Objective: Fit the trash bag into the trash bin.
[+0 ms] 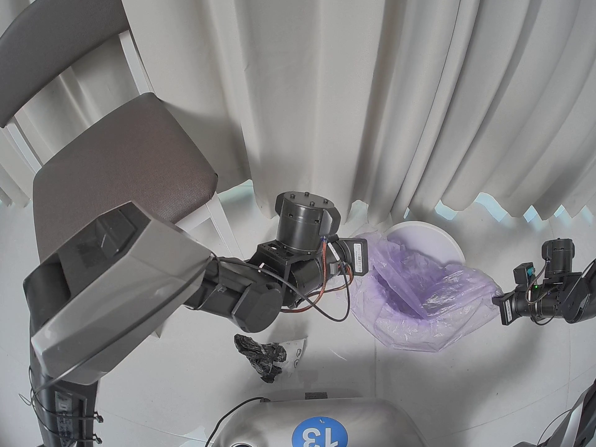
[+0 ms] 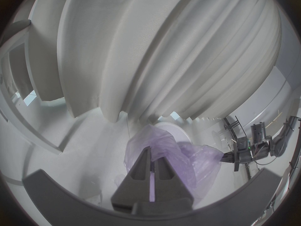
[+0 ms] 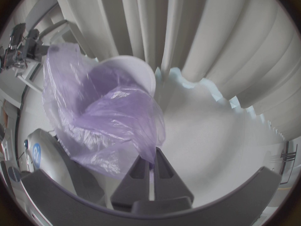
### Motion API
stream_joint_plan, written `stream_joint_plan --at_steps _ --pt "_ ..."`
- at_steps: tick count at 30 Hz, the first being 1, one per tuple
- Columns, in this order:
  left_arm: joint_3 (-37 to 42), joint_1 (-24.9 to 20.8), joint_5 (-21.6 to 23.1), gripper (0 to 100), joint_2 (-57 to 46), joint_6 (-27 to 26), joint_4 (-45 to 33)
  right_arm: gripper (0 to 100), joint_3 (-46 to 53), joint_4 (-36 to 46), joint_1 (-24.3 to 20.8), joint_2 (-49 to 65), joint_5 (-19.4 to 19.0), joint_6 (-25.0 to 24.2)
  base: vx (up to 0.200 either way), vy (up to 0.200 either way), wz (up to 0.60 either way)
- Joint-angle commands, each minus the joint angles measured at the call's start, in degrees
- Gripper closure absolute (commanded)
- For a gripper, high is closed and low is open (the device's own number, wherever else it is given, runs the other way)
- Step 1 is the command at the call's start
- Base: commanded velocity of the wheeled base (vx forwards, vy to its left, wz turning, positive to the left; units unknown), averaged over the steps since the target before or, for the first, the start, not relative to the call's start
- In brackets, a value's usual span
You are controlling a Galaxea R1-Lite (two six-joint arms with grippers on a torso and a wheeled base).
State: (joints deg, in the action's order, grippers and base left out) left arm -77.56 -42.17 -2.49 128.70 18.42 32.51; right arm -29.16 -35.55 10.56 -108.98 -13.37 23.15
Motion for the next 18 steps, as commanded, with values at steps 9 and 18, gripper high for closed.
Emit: stream_joint_plan --at_steps 9,18 --pt "14.8 -3.6 -0.9 100 -11.6 0.5 0.3 100 0.5 4.3 2.2 4.6 0.0 4.9 0.0 0.0 0.0" --pt "14.5 -1.7 -0.2 100 -7.0 1.7 0.5 100 -0.1 8.2 2.5 4.6 0.1 7.3 0.0 0.0 0.0"
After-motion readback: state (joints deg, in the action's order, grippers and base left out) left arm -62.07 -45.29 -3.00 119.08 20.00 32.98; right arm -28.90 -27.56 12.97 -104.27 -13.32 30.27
